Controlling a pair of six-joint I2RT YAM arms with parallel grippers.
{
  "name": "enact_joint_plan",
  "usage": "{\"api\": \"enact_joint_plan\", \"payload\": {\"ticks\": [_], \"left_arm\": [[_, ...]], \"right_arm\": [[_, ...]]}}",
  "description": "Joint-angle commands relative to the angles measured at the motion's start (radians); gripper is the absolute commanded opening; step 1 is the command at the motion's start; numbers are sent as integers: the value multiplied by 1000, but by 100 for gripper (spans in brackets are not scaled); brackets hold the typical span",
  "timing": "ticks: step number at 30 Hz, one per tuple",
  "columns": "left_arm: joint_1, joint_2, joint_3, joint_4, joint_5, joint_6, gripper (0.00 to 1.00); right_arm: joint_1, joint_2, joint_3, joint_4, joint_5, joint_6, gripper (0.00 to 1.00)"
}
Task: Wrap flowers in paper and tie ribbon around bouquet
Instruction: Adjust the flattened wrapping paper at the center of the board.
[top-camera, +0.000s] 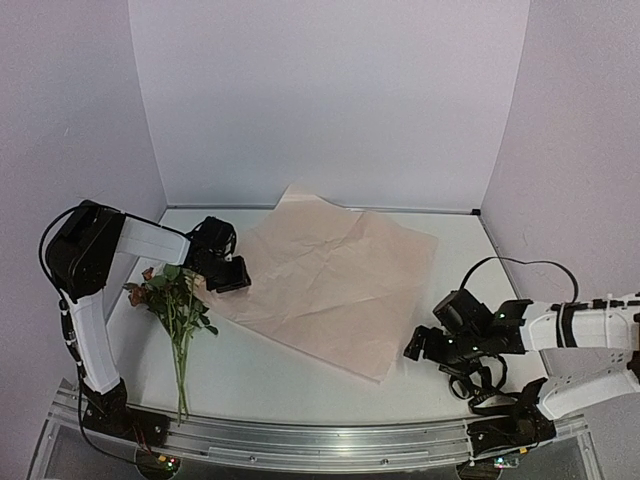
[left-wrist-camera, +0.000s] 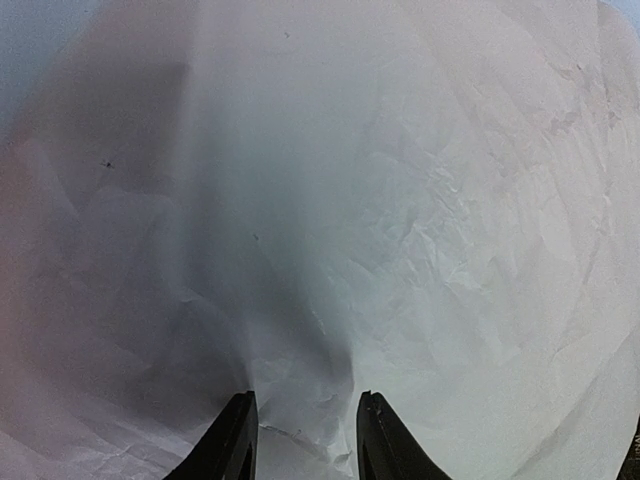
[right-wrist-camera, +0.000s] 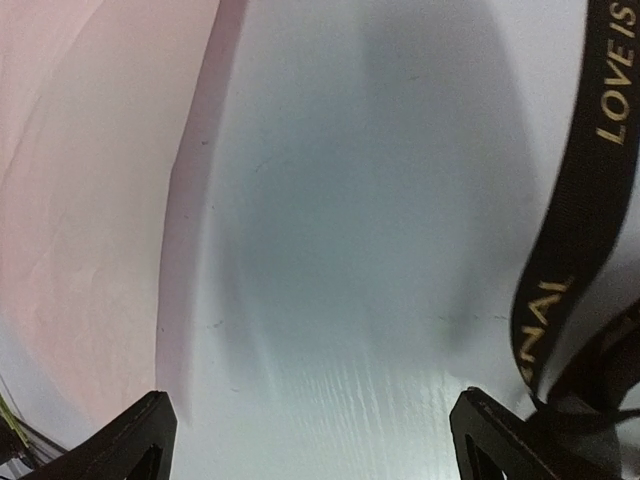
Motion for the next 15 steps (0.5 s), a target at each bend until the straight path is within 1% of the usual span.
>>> {"api": "enact_joint_plan", "payload": {"ticks": [1, 5, 6, 10, 15], "left_arm": [[21, 63, 2, -192, -52, 35, 36], [21, 64, 22, -206, -55, 41, 36], [21, 63, 24, -206, -54, 41, 36], [21, 62, 25, -207, -44, 40, 36], [21, 62, 22, -202, -34, 40, 35]], "right_arm": [[4, 101, 41, 216, 24, 38, 98], [4, 172, 56, 317, 46, 41, 98], [4, 182, 52, 348, 73, 46, 98], [4, 191, -4, 479, 122, 80, 96], [5, 231, 9, 519, 136, 71, 95]]}}
